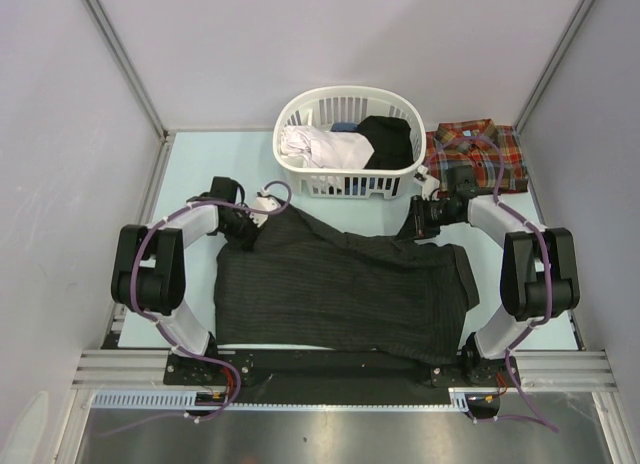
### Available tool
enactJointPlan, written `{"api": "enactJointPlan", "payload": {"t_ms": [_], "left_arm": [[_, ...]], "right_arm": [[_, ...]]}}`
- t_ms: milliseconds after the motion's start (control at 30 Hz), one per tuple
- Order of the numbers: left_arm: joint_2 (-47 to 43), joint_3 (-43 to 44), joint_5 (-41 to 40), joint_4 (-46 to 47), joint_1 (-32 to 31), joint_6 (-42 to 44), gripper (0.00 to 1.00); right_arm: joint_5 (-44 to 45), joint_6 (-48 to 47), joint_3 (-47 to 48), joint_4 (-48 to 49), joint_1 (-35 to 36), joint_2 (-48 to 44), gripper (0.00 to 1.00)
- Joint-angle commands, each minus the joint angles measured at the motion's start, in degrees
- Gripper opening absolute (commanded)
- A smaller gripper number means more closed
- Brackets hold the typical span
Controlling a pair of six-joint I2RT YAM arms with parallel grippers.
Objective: Fold and stack the long sleeve shirts
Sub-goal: Fold the shirt
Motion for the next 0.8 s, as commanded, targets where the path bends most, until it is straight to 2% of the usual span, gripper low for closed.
{"api": "enactJointPlan", "payload": {"t_ms": [0, 33, 133, 300, 433, 533, 700, 767], "left_arm": [[0.72, -2.75, -2.83, -6.11, 0.42, 2.39, 0.18], [0.64, -2.74, -2.83, -6.11, 0.42, 2.39, 0.18], [0.90, -3.45, -3.79, -6.11, 0.59, 2.74, 0.15], [0.90, -5.03, -4.32, -7.16, 3.40, 4.93, 0.02], [0.72, -5.56, -5.02, -8.13, 5.33, 6.16, 0.00], [1.16, -6.08, -5.20, -8.30, 6.04, 6.95, 0.00], [1.43, -6.35, -4.77, -8.22, 6.22, 7.13, 0.00], [0.73, -6.35, -3.98, -8.13, 6.22, 7.13, 0.00]], "right_arm": [[-1.61, 2.36, 2.94, 2.91, -0.33, 0.97, 0.05], [-1.26, 1.49, 3.64, 2.56, -0.51, 0.71, 0.00], [-1.78, -1.85, 5.05, -1.65, -2.26, -1.39, 0.00], [-2.31, -9.93, 5.76, -8.33, -5.34, -10.00, 0.00], [0.32, -21.70, 4.27, -16.67, -6.92, -15.45, 0.00], [4.27, -27.43, 0.32, -17.22, -6.84, -17.65, 0.00], [9.28, -31.65, -4.78, -15.99, 0.35, -21.17, 0.00], [10.08, -32.97, -6.80, -16.78, 6.59, -21.87, 0.00]]}}
